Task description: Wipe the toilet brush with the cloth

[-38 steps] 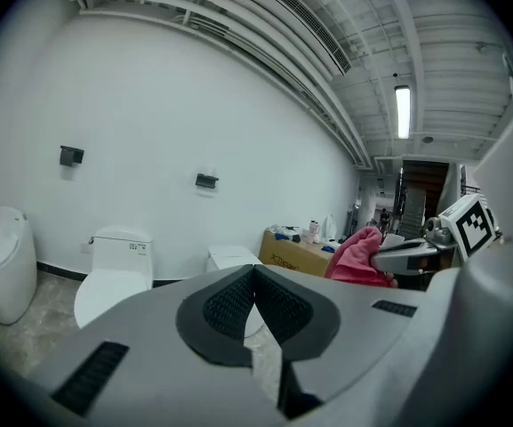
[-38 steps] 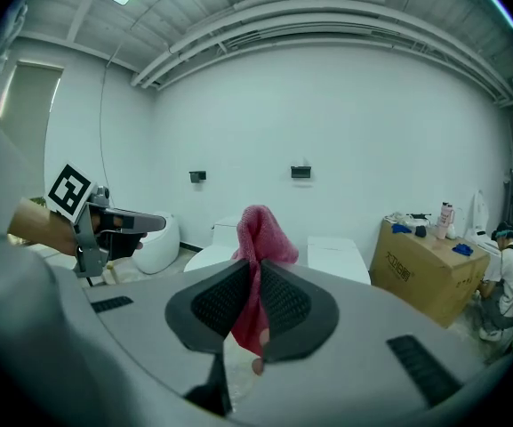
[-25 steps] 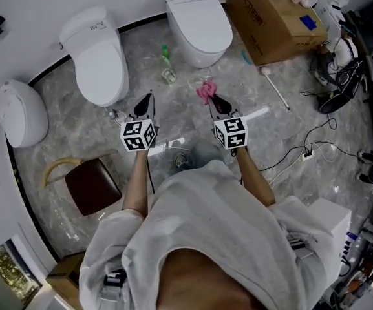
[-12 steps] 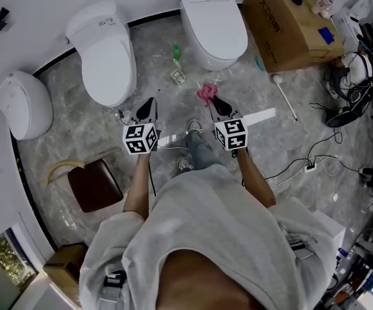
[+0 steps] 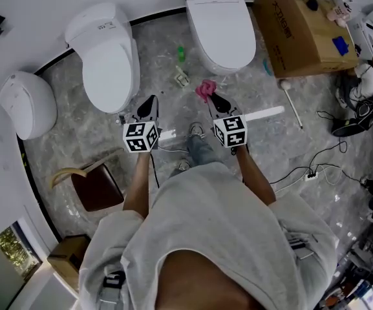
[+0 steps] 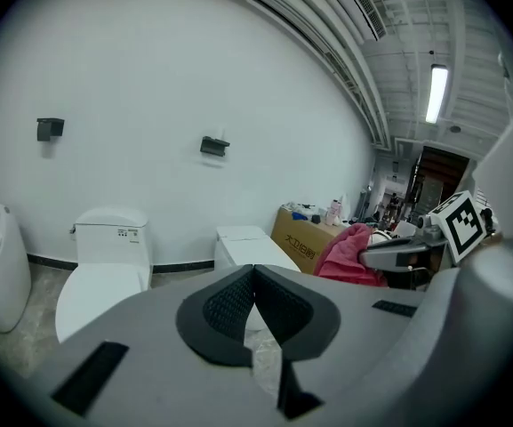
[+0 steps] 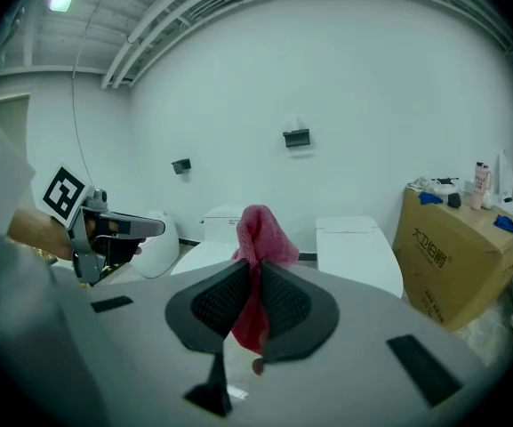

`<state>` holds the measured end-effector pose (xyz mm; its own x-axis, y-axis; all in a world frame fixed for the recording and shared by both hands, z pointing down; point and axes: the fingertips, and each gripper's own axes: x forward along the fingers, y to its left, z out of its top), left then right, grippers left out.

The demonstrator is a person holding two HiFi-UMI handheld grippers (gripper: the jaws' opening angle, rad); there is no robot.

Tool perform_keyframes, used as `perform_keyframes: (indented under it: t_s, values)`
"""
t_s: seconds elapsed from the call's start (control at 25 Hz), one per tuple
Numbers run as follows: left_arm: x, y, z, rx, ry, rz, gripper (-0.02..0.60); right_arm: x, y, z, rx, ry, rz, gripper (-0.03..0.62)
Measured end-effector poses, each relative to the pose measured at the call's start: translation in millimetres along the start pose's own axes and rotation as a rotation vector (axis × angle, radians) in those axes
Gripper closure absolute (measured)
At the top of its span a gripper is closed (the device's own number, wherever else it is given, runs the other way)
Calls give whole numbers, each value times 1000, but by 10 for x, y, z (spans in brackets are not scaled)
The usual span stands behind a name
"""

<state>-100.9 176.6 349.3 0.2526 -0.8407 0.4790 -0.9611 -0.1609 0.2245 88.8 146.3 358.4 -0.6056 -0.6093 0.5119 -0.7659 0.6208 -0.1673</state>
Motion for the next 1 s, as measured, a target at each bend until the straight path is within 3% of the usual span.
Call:
perform_keyframes:
  t_s: [0.52,1.0]
  values:
    - [617,53,128,-15,64,44,561,565,-472,120,25,53,66,535]
    - [899,223,80,-29,94,22,561,844,-518,67,60,85,52,536]
